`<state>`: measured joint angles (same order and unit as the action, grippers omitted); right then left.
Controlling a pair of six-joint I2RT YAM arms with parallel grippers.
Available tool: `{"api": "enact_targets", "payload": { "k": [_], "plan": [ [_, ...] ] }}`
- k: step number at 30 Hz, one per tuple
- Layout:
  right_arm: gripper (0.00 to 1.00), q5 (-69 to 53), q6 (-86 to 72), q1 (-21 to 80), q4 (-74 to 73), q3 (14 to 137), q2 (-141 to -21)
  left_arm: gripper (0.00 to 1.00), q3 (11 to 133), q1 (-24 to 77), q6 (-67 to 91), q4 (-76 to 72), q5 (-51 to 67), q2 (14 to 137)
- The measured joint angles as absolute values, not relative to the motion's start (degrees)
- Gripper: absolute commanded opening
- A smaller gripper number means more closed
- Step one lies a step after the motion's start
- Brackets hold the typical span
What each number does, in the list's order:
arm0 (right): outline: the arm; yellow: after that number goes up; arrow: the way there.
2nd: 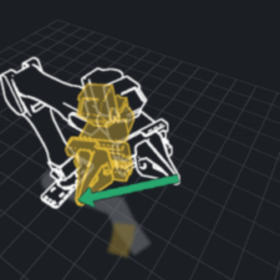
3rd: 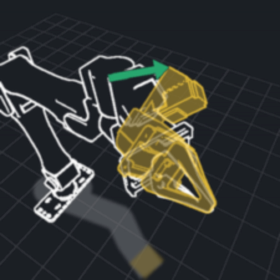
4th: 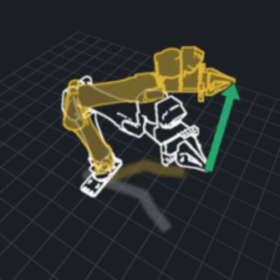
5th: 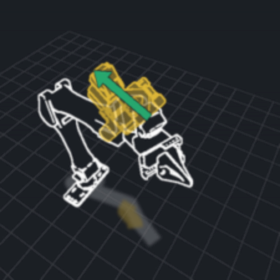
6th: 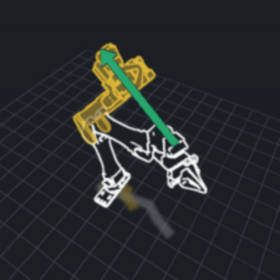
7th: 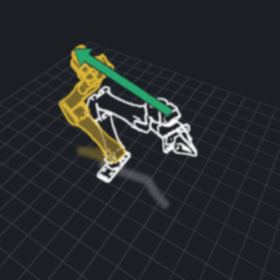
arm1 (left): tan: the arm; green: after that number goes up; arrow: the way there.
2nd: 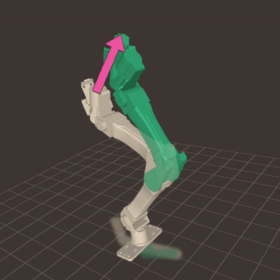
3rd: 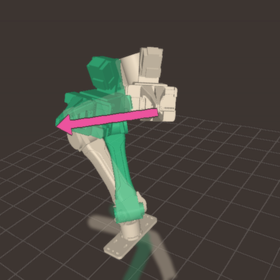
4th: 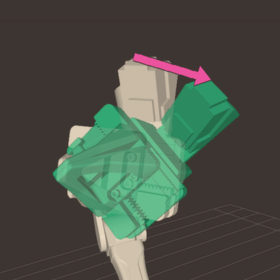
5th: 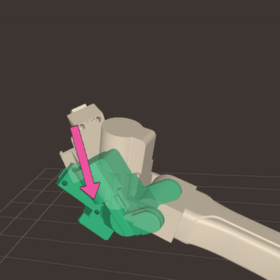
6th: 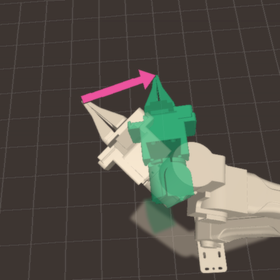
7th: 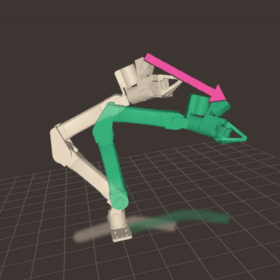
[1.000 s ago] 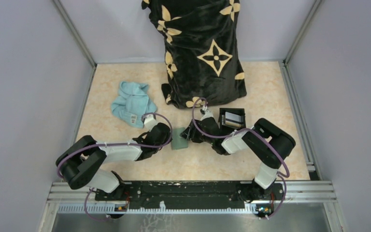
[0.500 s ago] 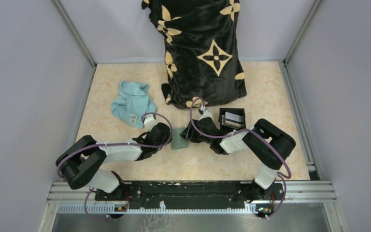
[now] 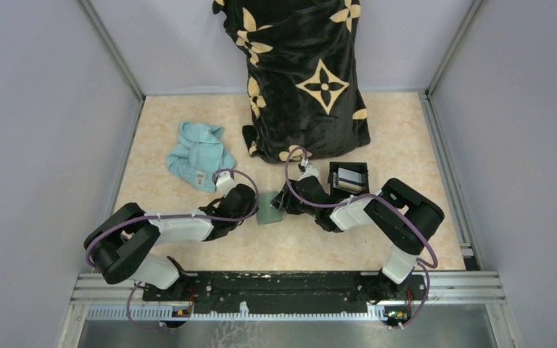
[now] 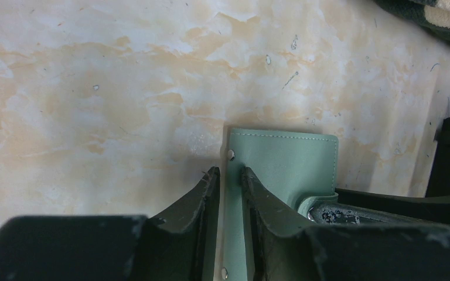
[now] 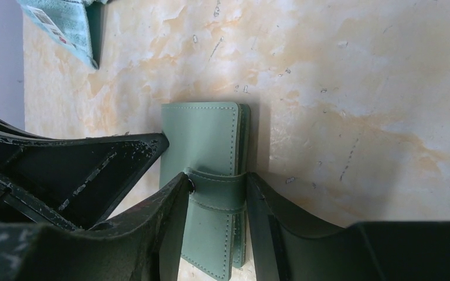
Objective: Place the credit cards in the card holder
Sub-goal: Close the card holder at the center of the board.
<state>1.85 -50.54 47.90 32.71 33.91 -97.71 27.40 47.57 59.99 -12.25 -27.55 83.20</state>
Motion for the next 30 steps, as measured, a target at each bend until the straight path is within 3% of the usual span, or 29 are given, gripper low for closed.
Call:
{"api": "enact_targets", "payload": {
  "k": [30],
  "plan": [
    [0.39,1.9,-49.9,48.0,27.5,36.1,-97.4,0.28,28.1,47.6,60.0,-12.0,-27.4,83.9]
  ]
}}
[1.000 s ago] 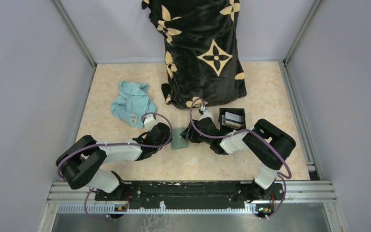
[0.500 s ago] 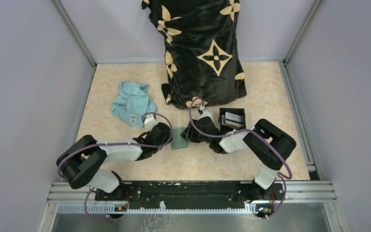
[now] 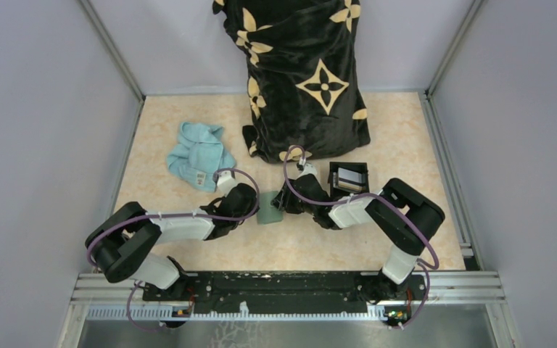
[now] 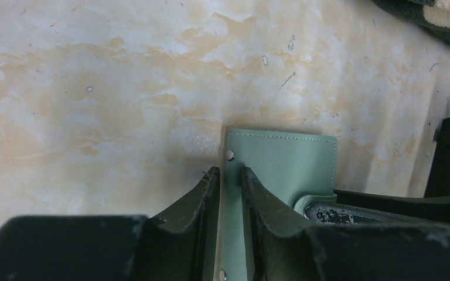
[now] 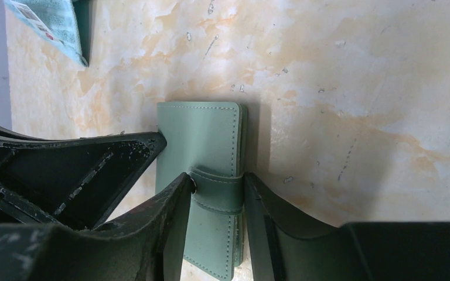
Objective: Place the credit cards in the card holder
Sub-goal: Close the card holder at the center of the board.
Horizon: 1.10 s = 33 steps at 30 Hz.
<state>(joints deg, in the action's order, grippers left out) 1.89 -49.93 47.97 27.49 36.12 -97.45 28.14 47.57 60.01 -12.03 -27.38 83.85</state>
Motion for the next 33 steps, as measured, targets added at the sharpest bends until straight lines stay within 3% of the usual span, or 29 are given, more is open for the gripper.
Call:
{"api": "enact_targets", "payload": {
  "k": [33],
  "plan": [
    [0.30,5.9,-53.1,49.8,36.1,31.9,-99.2,0.24,29.4,47.5,62.3,-11.5,-27.5,85.5]
  ]
}}
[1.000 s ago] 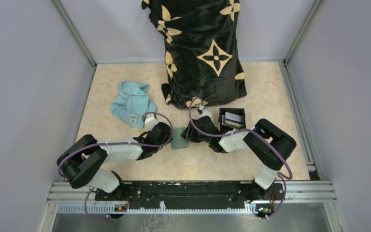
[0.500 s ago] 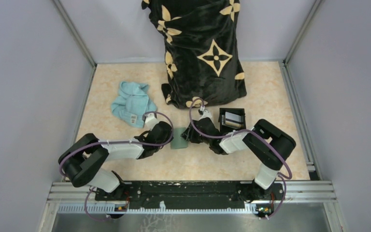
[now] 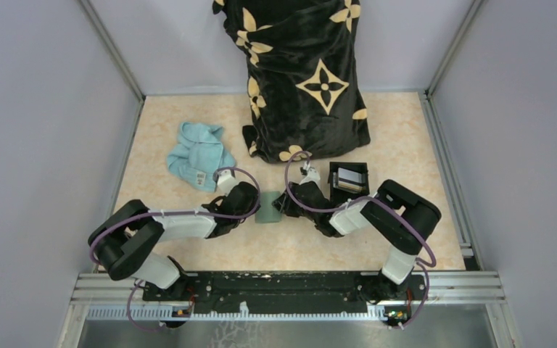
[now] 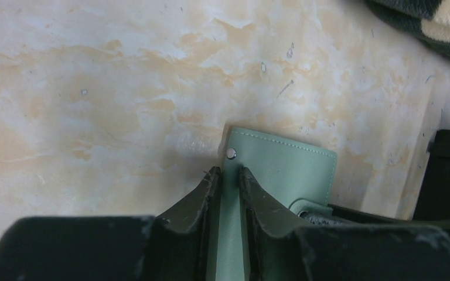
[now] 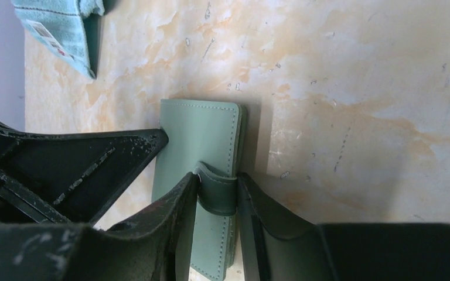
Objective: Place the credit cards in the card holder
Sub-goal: Close the card holder at the center of the board.
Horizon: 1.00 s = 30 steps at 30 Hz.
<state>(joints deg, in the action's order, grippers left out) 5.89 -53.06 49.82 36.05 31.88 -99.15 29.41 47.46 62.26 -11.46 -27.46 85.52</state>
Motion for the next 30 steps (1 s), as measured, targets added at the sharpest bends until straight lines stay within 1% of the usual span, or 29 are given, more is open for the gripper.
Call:
{"api": "enact_targets", "payload": {
  "k": [11,19,26,30],
  "plan": [
    [0.29,13.1,-54.1,53.9,38.3,31.9,-100.6,0.24,30.0,47.1,62.6,-11.5,-29.1,86.3],
    [0.45,14.6,-54.2,55.1,36.9,32.1,-98.9,0.24,30.2,47.2,63.0,-11.3,-29.1,86.4],
    [0.46,11.1,-53.5,55.4,30.2,32.4,-95.3,0.24,30.5,47.3,63.2,-11.2,-27.8,86.3],
    [0.45,10.2,-53.2,55.4,29.1,32.4,-94.7,0.24,30.5,47.3,63.4,-11.0,-27.4,86.3]
  ]
}}
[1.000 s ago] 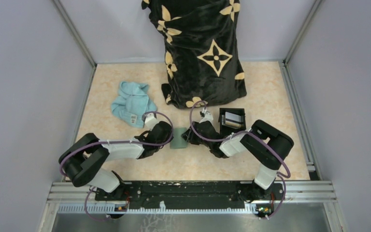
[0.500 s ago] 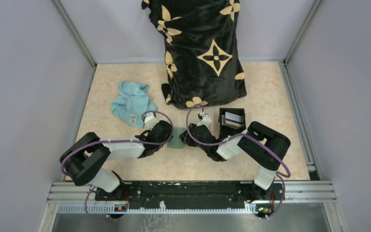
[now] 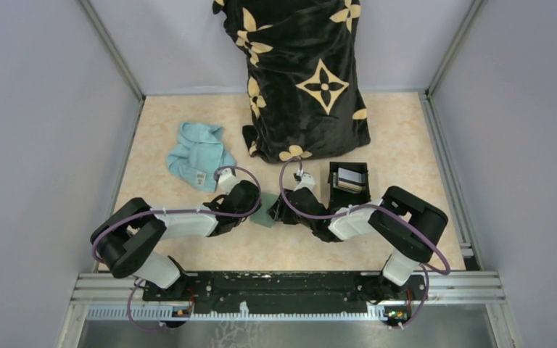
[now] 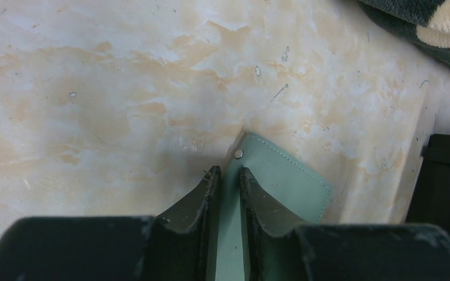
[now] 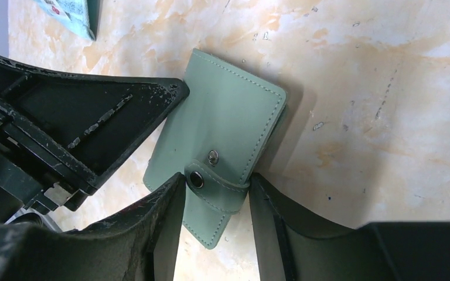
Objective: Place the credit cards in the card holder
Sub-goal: Close the card holder at the center of the board.
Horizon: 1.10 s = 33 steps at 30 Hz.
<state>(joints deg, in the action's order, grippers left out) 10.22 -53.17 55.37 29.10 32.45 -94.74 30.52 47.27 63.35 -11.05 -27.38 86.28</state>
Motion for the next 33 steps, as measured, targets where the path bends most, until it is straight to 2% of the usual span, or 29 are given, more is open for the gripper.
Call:
{"api": "enact_targets", "payload": {
  "k": [5,12,15,22,27,30,33],
  "plan": [
    [0.47,9.4,-53.3,55.4,29.2,31.6,-94.0,0.26,30.5,47.3,63.4,-10.9,-26.7,86.1],
    [0.66,7.9,-53.6,54.9,27.9,30.2,-91.0,0.41,30.5,47.9,63.2,-10.3,-25.2,85.2],
    [0.68,8.1,-53.2,54.5,24.9,30.0,-88.7,0.44,30.5,48.1,62.8,-9.3,-24.3,84.2],
    [0.64,10.5,-53.8,54.1,20.1,27.0,-83.2,0.43,29.3,48.2,62.1,-7.0,-23.5,81.5],
    [0.55,11.6,-55.6,54.3,20.4,25.2,-81.9,0.35,27.7,48.2,62.5,-6.5,-23.3,79.7],
    [0.48,12.0,-56.9,54.4,21.1,25.0,-82.4,0.33,27.1,48.2,63.2,-6.6,-23.2,79.4],
    [0.46,12.0,-58.7,54.6,23.8,25.0,-84.5,0.33,26.7,48.3,63.5,-6.7,-23.0,79.2]
  ]
}}
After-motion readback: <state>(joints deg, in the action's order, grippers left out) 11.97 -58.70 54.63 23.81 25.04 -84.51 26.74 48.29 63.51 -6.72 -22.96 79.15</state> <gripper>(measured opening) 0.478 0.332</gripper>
